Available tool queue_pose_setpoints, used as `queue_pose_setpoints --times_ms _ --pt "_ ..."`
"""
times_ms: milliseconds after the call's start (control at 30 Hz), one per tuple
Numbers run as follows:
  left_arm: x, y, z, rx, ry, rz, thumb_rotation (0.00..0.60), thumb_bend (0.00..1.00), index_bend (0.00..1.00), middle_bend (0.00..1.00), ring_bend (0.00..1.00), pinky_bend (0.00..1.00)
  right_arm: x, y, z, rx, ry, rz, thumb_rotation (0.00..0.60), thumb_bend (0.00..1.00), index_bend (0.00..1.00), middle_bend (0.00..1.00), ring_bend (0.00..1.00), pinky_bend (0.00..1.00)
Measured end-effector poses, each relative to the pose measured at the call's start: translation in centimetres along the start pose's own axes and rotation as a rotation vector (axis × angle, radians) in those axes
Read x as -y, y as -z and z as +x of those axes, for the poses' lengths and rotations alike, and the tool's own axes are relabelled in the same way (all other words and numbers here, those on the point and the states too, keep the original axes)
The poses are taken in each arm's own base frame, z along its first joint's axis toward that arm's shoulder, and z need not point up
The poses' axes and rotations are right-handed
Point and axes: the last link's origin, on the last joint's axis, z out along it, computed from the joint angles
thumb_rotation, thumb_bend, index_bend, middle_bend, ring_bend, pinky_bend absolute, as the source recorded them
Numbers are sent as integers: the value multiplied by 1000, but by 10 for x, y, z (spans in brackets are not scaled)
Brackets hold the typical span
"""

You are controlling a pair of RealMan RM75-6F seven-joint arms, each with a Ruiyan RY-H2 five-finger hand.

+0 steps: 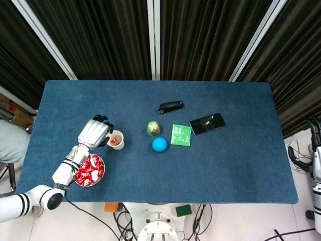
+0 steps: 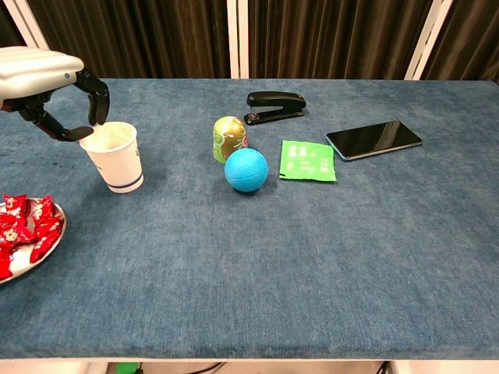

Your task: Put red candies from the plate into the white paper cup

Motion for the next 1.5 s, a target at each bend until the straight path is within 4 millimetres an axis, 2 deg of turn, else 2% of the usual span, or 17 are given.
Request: queue_pose_setpoints --times_ms 167,300,500,733,800,900,1000,1100,1167,1433,1500 --pt "1 4 5 -19 8 9 600 357 425 445 188 205 0 -1 -1 2 -3 0 600 349 0 0 0 0" --pt "7 19 11 -43 33 33 600 290 412 418 188 206 1 -2 2 -8 -4 6 600 350 0 0 0 0" --pt "31 68 8 -66 90 129 600 187 393 365 186 209 3 -5 7 -27 -1 20 600 350 0 0 0 0" --pt "50 142 -33 40 206 229 600 171 340 229 88 210 8 -8 7 -30 -3 38 600 349 0 0 0 0" --pt "51 152 -41 56 224 240 600 171 339 192 57 210 10 -9 6 -30 -4 43 600 349 0 0 0 0" --pt "49 155 -53 57 251 249 590 171 339 171 36 210 13 -8 5 -28 -7 52 600 349 0 0 0 0" --pt "45 154 -62 47 277 245 555 171 339 170 33 210 14 -7 5 -30 -5 55 600 349 0 0 0 0" --pt "41 150 -65 31 281 235 465 180 342 170 33 210 14 -6 8 -35 -1 52 600 348 0 0 0 0" --pt "39 148 -67 31 271 232 438 185 342 170 33 210 12 -5 9 -38 1 46 600 349 0 0 0 0" --pt "36 140 -76 62 166 252 435 200 349 170 32 209 8 -2 9 -35 3 29 600 349 0 0 0 0" --pt "37 138 -78 69 139 263 451 203 357 170 33 209 7 -3 9 -34 2 26 600 349 0 0 0 0"
